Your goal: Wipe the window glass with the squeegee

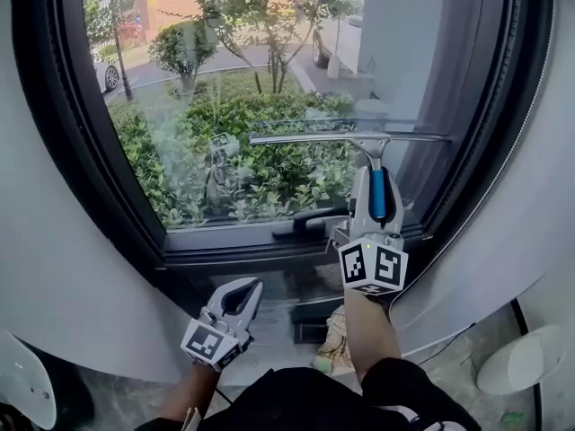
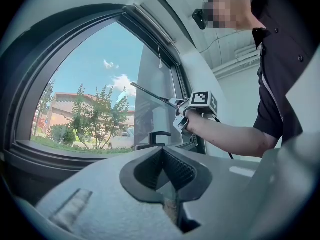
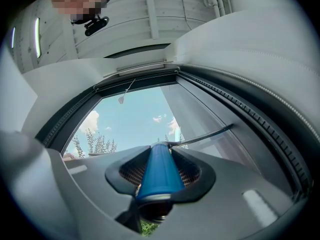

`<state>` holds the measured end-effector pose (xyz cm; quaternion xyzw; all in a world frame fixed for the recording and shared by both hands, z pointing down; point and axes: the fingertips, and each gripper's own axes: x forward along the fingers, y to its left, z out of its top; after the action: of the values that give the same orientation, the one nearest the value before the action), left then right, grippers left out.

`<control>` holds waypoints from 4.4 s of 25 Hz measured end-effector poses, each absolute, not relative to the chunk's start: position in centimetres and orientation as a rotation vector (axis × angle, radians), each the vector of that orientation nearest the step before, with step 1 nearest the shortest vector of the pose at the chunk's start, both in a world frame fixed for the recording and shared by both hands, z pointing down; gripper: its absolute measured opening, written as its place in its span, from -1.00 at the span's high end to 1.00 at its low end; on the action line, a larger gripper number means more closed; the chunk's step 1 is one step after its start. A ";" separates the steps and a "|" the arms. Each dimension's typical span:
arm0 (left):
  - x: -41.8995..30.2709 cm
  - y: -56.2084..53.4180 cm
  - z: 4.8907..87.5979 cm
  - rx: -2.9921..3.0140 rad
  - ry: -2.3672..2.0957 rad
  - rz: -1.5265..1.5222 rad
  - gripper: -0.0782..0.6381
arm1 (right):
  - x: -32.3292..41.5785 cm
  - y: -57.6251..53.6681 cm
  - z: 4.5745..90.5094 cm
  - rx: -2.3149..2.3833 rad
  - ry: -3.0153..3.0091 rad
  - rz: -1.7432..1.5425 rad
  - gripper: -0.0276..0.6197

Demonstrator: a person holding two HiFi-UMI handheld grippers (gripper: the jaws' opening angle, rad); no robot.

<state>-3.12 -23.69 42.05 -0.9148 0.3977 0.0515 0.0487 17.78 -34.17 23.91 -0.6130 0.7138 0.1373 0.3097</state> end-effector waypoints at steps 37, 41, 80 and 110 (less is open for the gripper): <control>-3.0 -23.6 42.7 -2.806 1.180 0.169 0.78 | 17.8 -33.8 29.3 -1.691 1.946 0.258 0.50; -2.8 -23.4 42.8 -2.818 1.181 0.165 0.78 | 17.9 -33.8 29.8 -1.702 1.962 0.254 0.50; -2.0 -22.8 45.6 -2.874 1.209 0.134 0.78 | 17.9 -33.6 34.9 -1.764 2.024 0.180 0.50; -5.5 -25.4 40.9 -2.749 1.159 0.243 0.78 | 12.3 -32.6 7.3 -1.385 1.740 0.605 0.51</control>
<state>-5.53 -25.44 40.89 -0.9159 0.3861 0.0810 0.0741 12.34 -32.59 7.29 -0.5490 0.6898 0.2400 0.4064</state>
